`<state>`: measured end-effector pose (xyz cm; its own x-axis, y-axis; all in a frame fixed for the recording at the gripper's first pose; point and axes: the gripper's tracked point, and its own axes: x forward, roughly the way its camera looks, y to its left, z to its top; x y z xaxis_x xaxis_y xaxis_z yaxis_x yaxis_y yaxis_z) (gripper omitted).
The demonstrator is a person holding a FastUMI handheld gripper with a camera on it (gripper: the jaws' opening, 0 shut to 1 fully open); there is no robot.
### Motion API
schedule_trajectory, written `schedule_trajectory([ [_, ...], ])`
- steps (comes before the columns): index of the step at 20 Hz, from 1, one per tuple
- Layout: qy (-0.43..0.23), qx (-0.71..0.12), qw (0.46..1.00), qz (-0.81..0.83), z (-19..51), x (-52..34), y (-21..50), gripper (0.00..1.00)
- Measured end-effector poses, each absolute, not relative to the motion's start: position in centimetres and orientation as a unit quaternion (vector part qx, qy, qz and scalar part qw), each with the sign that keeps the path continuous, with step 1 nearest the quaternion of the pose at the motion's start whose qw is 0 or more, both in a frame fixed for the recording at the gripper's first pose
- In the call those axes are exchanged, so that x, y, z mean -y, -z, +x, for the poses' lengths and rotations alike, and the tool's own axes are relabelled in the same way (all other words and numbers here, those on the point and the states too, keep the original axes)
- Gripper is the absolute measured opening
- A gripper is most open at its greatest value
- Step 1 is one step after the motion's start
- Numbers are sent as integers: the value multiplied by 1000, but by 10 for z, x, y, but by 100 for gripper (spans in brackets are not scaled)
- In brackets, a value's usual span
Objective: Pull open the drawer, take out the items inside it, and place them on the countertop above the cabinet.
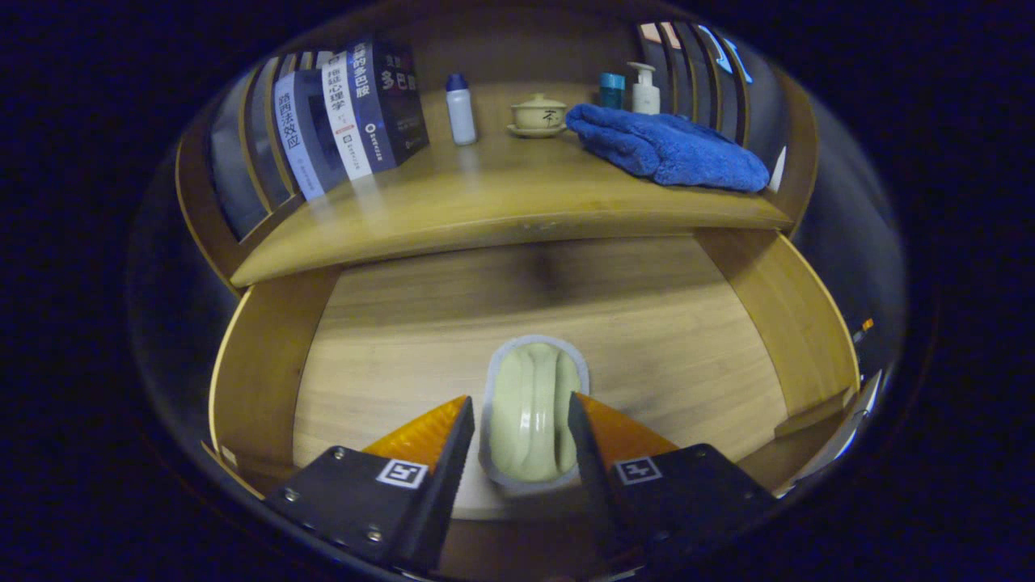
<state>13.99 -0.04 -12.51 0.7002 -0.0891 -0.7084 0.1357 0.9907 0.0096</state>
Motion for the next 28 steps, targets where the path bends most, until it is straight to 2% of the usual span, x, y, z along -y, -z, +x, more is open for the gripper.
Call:
schedule_trajectory([
  [2, 74, -372, 925, 24, 141, 5, 127, 67],
  [5, 86, -331, 939, 27, 149, 8, 127, 24],
  [6, 83, -315, 945, 22, 147, 7, 122, 15],
  [11, 49, -266, 962, -22, 150, -7, 113, 15],
  [15, 63, -269, 960, -43, 148, -6, 107, 15],
  [28, 71, -140, 987, -35, 107, -5, -7, 15],
])
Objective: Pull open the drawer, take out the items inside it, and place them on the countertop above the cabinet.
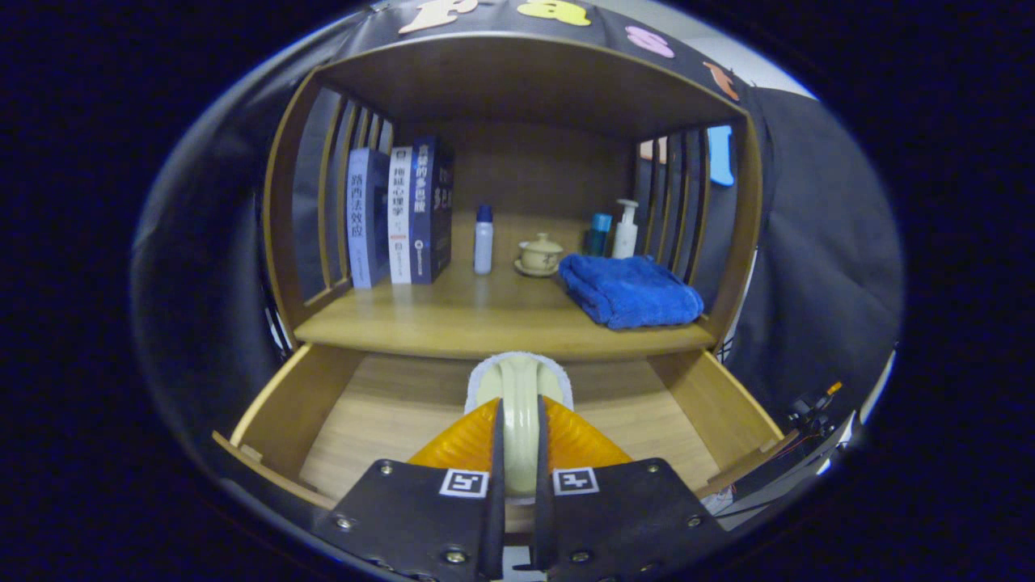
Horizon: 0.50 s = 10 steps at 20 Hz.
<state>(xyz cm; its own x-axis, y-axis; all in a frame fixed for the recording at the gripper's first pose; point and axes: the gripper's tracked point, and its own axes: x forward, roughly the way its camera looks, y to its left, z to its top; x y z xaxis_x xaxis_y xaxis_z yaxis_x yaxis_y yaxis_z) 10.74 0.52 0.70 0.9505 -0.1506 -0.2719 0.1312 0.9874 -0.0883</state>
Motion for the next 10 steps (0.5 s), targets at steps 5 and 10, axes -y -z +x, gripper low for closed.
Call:
schedule_trajectory([
  [5, 68, -86, 993, -30, 96, -9, -61, 15],
  [10, 65, -64, 996, -15, 116, -13, -104, 15],
])
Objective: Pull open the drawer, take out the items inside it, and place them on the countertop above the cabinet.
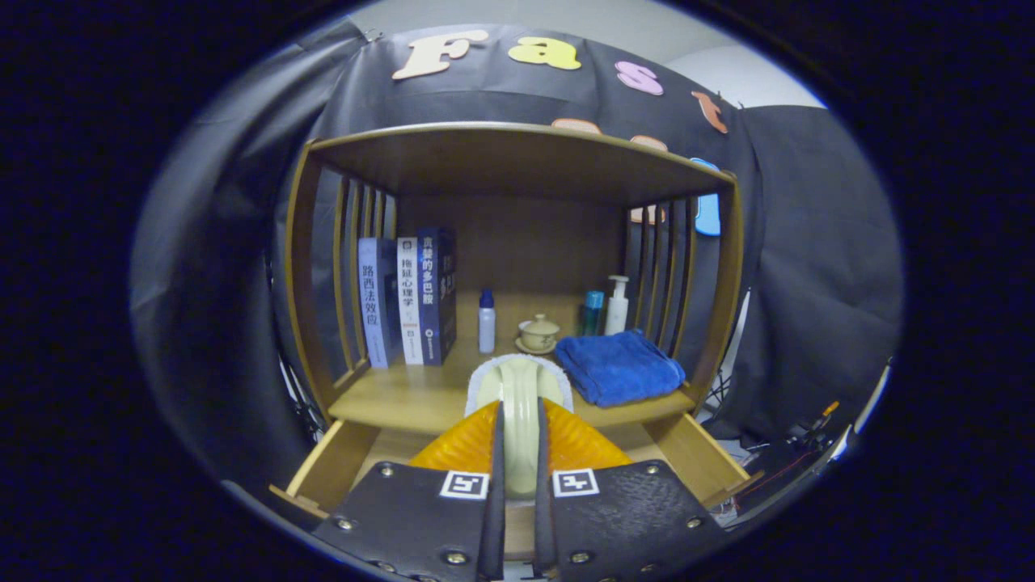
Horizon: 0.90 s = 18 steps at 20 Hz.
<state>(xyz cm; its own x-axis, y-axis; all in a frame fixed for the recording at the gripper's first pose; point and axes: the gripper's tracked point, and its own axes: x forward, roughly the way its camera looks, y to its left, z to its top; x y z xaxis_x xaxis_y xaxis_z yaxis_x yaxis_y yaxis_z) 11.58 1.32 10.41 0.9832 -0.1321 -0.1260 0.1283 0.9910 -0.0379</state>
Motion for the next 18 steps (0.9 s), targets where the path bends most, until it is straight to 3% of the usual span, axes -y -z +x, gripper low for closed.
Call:
schedule_trajectory([
  [4, 68, -105, 992, -10, 163, -10, -100, 15],
  [12, 47, -229, 972, -4, 245, -9, -14, 15],
  [18, 19, -170, 984, 50, 305, -15, -20, 15],
])
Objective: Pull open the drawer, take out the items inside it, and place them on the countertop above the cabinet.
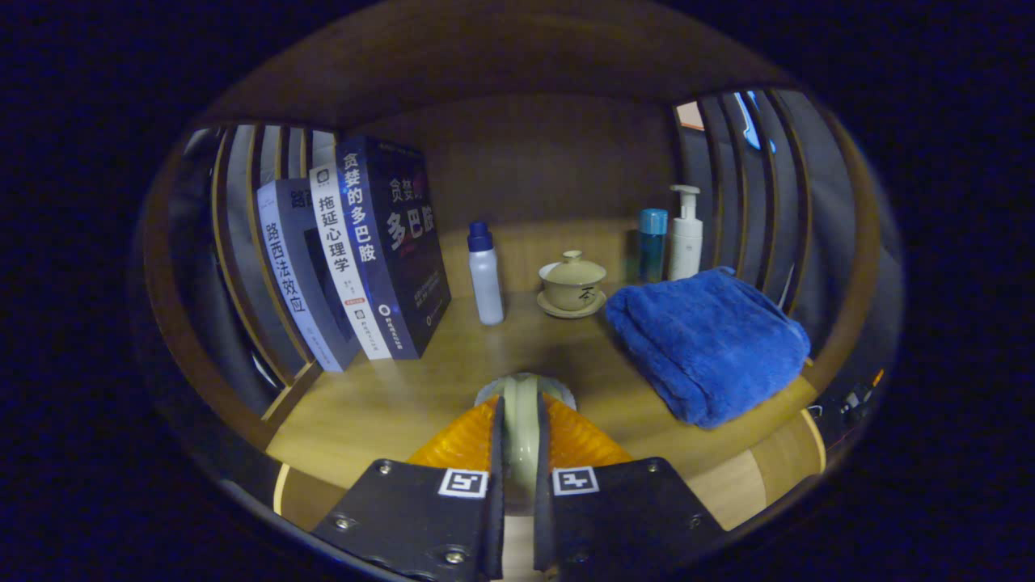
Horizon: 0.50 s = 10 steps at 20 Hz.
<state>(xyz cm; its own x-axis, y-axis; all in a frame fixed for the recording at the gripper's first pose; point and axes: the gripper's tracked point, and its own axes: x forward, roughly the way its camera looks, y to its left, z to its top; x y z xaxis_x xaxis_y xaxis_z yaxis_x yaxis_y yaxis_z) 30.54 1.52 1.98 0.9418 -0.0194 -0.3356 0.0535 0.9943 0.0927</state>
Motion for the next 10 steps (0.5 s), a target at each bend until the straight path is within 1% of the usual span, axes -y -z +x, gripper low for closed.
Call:
schedule_trajectory([
  [4, 12, -151, 987, 48, 324, -12, -21, 15],
  [10, 30, -135, 990, 37, 331, -10, -23, 15],
])
